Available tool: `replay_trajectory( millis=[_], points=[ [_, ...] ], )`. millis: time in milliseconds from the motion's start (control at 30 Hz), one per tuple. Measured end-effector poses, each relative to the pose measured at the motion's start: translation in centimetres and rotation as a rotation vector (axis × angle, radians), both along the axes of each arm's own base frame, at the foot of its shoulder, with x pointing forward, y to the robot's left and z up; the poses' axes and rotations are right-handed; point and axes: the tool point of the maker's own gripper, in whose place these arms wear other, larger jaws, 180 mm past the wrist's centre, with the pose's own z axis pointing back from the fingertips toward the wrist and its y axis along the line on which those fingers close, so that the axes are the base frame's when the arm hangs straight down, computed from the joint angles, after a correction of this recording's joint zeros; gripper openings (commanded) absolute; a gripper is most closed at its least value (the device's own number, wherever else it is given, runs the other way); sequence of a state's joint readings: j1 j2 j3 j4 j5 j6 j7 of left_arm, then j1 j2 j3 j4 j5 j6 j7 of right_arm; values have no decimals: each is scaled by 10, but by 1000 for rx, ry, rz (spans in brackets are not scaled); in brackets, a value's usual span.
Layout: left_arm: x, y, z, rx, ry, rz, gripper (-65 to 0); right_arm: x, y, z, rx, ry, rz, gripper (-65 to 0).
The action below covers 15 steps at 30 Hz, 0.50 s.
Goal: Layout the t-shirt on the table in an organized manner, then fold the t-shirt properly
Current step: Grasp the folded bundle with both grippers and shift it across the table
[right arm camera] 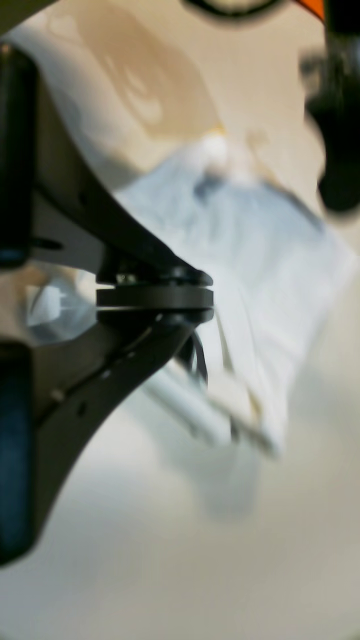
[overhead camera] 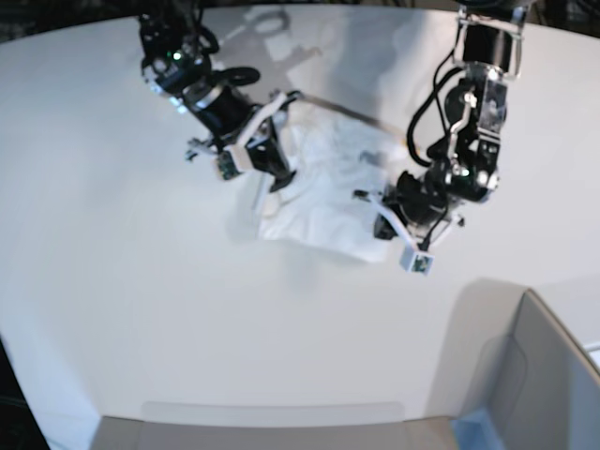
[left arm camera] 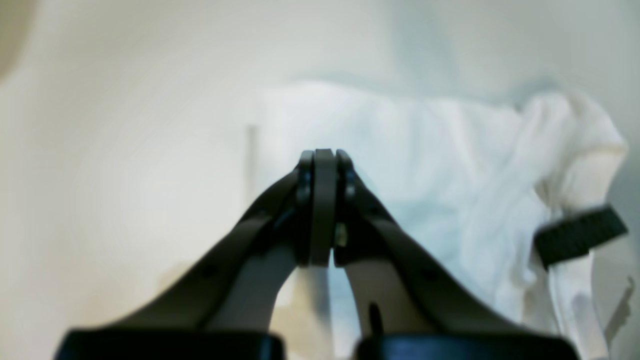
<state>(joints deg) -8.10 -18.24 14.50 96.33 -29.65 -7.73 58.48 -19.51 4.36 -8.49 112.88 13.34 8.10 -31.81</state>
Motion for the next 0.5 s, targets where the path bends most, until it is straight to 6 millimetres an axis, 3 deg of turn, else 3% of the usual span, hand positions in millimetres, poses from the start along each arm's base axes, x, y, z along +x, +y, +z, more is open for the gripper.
replay_trajectory(
  millis=[100, 367, 500],
  points=[
    [-2, 3, -20, 12, 32, 15, -650, -8, 12, -6, 12, 24, 31, -650],
    [4, -16, -16, 1, -43, -26, -650, -40, 37, -24, 34, 107, 99, -650],
    [17, -21, -27, 20, -11, -52, -650, -36, 32, -53, -7, 168, 92, -650]
  ],
)
